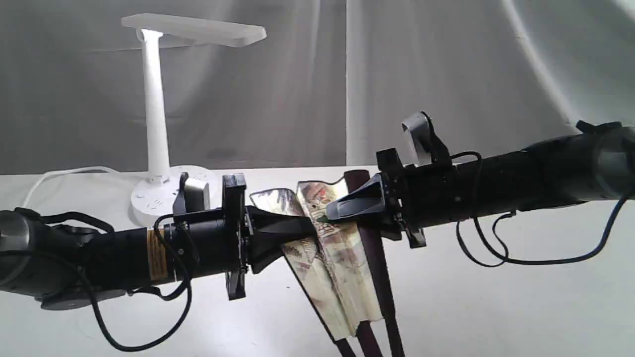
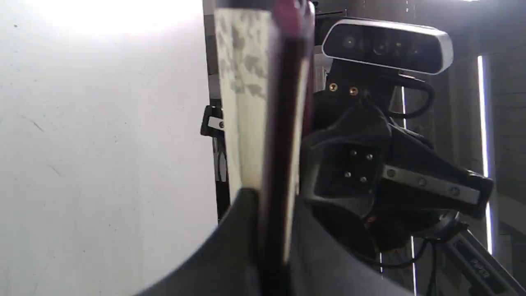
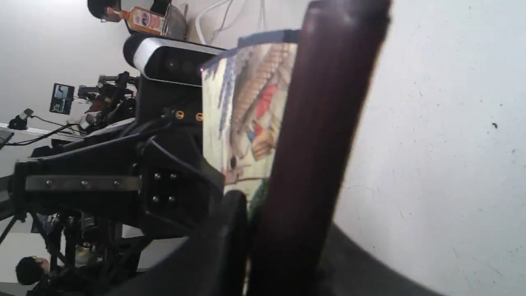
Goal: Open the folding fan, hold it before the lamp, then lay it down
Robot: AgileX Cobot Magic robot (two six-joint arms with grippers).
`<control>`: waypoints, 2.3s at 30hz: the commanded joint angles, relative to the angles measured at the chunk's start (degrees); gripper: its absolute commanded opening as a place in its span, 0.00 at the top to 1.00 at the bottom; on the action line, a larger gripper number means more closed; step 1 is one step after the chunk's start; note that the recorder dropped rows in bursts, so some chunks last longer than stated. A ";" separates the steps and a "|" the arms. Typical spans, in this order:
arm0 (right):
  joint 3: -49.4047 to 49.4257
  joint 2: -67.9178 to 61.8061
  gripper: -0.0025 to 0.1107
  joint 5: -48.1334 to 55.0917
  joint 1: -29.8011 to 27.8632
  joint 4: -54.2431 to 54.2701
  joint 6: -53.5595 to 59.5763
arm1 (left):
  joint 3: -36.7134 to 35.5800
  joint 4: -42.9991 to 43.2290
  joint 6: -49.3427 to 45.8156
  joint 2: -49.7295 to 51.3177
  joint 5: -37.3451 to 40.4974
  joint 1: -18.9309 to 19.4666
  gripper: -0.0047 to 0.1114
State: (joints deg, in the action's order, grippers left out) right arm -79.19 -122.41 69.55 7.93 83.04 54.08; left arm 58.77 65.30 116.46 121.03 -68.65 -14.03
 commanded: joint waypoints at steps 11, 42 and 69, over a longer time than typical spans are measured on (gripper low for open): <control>-0.27 0.85 0.98 0.41 -0.15 0.03 0.01 | 0.24 -1.24 -1.32 -0.89 -1.31 -0.19 0.96; -0.27 0.85 0.98 0.41 -9.60 7.05 -9.13 | 0.24 -14.19 3.30 -0.89 -1.31 3.71 0.96; 0.21 0.85 0.98 0.41 -21.78 5.10 -9.13 | -0.57 -13.15 0.26 -0.89 -1.31 16.10 0.96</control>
State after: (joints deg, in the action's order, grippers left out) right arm -79.19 -122.41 69.35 -12.69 92.45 42.25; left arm 58.53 54.74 116.15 121.03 -68.43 0.82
